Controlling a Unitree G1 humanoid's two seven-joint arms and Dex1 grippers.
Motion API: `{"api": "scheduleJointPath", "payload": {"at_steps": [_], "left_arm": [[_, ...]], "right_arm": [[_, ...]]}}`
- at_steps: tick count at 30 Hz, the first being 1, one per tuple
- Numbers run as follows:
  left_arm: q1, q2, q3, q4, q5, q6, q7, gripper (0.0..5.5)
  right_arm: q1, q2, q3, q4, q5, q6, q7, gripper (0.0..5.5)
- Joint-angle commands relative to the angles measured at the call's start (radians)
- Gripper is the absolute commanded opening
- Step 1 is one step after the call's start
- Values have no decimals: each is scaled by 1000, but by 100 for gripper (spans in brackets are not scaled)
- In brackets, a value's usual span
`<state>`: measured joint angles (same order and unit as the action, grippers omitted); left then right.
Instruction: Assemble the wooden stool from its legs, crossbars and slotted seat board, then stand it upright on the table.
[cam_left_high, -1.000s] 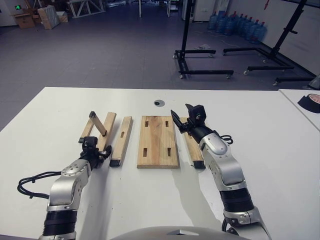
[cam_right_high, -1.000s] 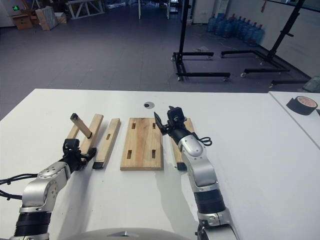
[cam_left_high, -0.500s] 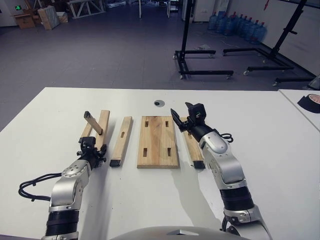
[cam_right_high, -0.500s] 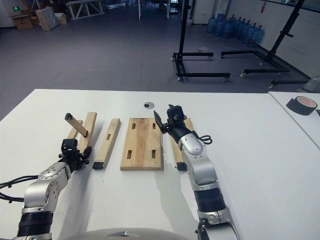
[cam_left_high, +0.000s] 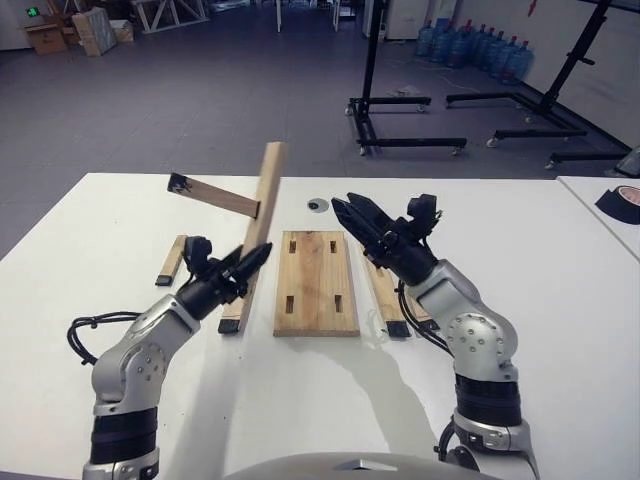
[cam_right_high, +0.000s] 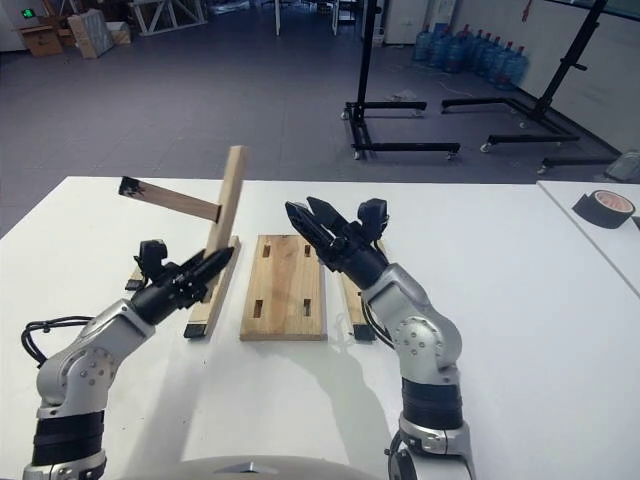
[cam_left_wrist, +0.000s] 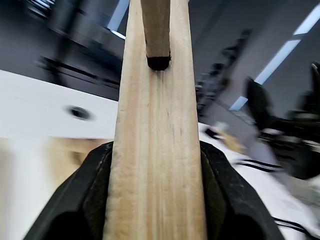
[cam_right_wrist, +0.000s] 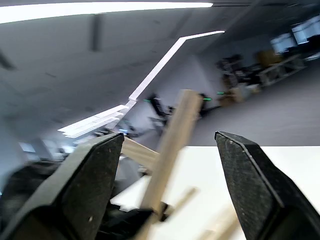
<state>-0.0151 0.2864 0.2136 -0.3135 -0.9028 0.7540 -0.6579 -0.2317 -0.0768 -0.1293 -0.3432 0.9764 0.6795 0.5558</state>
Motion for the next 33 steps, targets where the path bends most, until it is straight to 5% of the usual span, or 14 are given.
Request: {"api": "scheduleJointPath", "payload": {"at_steps": [1, 26, 33], "left_arm": [[28, 64, 33, -52, -215, 122, -97, 203], [126, 208, -129, -153, -213, 95, -317, 203], [131, 214, -150, -146, -176, 70, -316, 203]], "right_arm": [[12, -20, -22, -23, 246, 127, 1, 336], [-91, -180, 49, 87, 358, 292, 73, 336], [-110, -252, 53, 98, 432, 383, 107, 225]]}}
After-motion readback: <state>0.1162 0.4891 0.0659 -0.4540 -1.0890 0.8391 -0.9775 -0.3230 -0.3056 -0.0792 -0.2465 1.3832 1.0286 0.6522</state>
